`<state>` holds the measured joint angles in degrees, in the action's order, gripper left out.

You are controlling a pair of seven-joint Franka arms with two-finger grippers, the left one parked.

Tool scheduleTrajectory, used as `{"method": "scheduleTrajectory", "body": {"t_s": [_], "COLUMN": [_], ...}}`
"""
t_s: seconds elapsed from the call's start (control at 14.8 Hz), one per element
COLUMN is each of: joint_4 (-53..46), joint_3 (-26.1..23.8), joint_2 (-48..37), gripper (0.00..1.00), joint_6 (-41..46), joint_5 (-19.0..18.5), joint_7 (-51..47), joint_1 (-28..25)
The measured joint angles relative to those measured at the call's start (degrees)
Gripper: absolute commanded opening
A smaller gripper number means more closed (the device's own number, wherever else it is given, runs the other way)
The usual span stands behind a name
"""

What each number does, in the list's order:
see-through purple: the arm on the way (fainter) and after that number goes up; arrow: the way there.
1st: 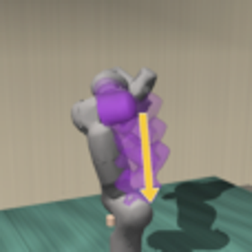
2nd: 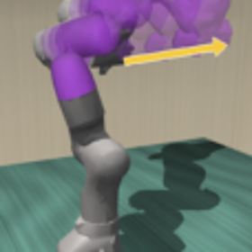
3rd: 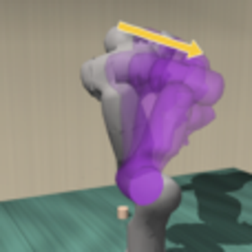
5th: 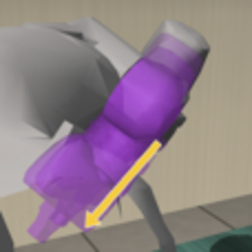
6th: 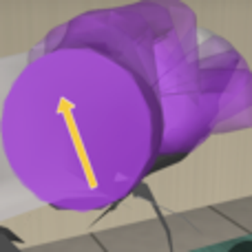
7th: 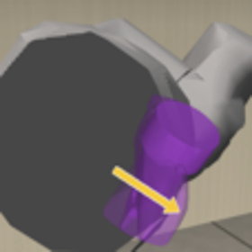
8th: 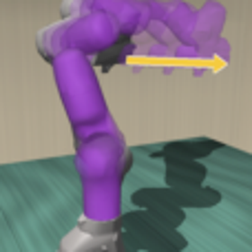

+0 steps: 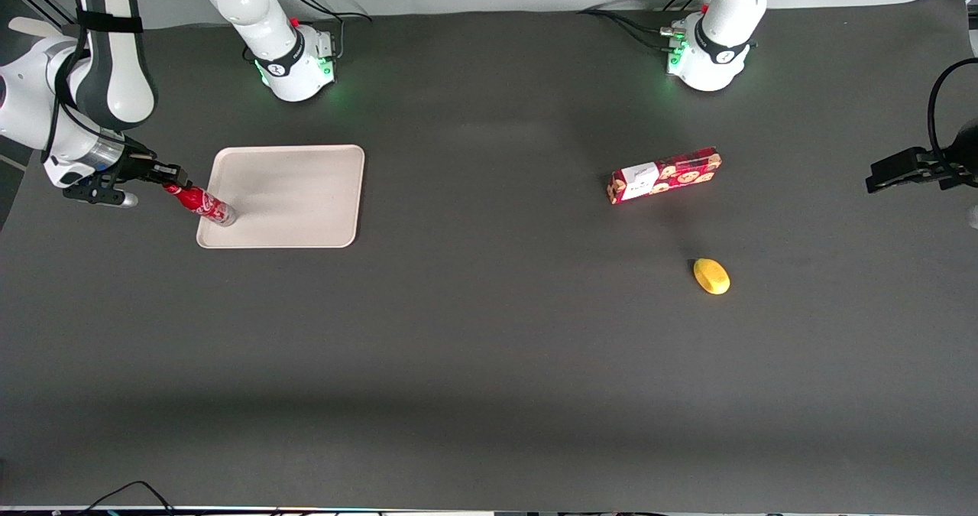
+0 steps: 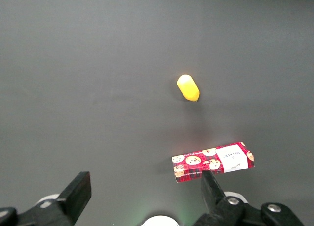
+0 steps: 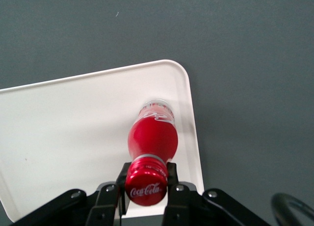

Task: Place coke bottle on tray

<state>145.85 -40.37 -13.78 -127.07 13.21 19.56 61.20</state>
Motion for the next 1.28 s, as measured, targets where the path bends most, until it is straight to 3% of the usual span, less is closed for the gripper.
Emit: {"method": "scheduleTrajectory", "body": {"t_s": [0.07, 0.13, 0.2, 0.27, 0.88, 1.28], "joint_4": [0.0, 0.0, 0.0, -0.1, -5.3, -28.2], "joint_3": [0.0, 0.0, -0.1, -0.2, -2.2, -2.5], "joint_2": [0.2, 0.4, 0.5, 0.5, 0.4, -0.1], "gripper": [0.44, 0.57, 0.82, 1.0, 1.0, 1.0], "joint_6": [-0.1, -0.1, -0.1, -0.1, 1.0, 20.2], "joint_5": [0.0, 0.0, 0.0, 0.0, 0.0, -0.2], "joint_7": [-0.3, -0.9, -1.4, -2.2, -6.8, -6.8], "joint_1": [0.0, 0.0, 0.0, 0.0, -0.1, -0.2]}}
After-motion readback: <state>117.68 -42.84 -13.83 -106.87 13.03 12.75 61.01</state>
